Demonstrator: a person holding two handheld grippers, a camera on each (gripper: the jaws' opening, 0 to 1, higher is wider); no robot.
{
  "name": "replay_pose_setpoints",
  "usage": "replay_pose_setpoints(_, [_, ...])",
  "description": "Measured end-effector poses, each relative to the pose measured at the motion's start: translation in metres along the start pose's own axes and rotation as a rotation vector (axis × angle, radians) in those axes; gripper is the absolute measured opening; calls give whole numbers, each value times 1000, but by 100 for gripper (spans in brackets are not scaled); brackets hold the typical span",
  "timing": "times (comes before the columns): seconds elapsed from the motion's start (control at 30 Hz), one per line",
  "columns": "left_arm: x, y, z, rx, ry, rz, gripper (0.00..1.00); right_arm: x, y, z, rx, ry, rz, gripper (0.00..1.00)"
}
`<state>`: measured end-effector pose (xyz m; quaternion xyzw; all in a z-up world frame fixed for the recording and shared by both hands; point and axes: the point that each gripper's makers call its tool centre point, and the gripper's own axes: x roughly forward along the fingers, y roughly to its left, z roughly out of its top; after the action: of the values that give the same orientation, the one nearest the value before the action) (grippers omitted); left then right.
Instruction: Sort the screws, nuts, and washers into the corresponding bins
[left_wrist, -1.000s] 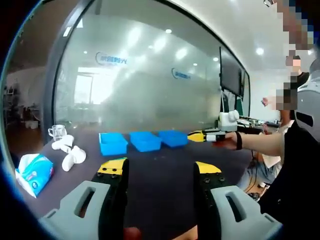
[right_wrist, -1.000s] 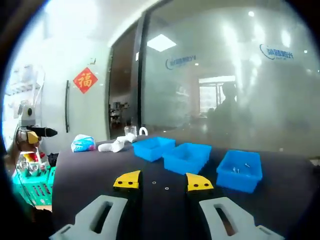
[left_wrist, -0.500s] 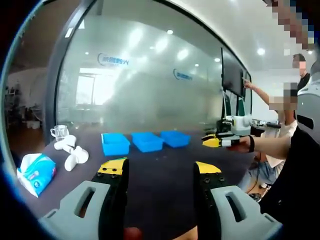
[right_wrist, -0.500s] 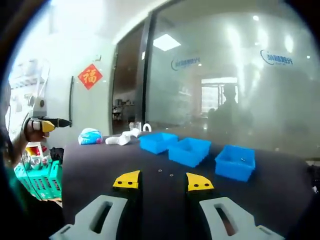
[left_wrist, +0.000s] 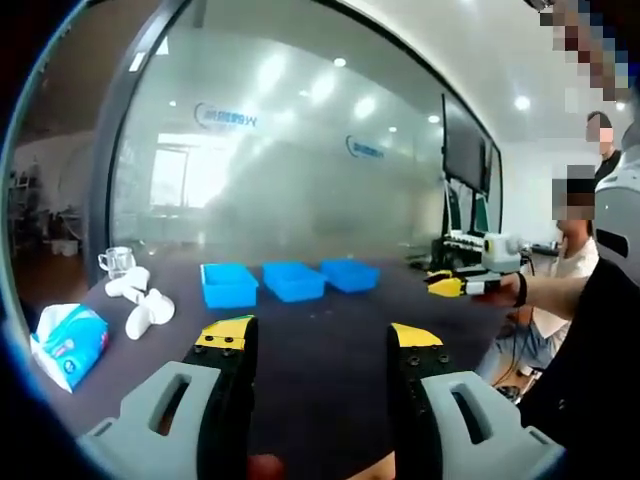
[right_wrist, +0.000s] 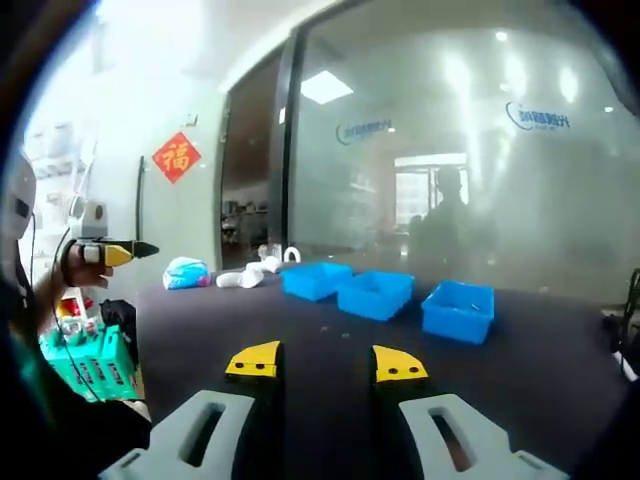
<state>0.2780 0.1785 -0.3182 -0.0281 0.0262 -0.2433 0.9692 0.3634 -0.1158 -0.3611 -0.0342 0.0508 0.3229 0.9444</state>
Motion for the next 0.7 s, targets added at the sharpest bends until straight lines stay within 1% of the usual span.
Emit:
replay_pose_setpoints(0.13, [0, 1, -1, -3, 3, 1, 51, -8, 0, 3, -1, -14, -5, 29])
replay_pose_setpoints(0.37, [2, 0, -5, -5, 11, 0, 51, -8, 4, 11, -15, -17, 9, 29])
replay_pose_setpoints(0.43, [1, 0, -6, -5, 14, 0, 51, -8, 7, 14, -17, -12, 29, 29])
replay_pose_setpoints(0.57, [1, -1, -6, -4, 17, -1, 51, -3, 11, 21, -36, 4, 47, 29])
replay_pose_setpoints(0.7, [0, 0, -6, -5, 16, 1, 51, 5, 12, 21, -43, 34, 65, 29])
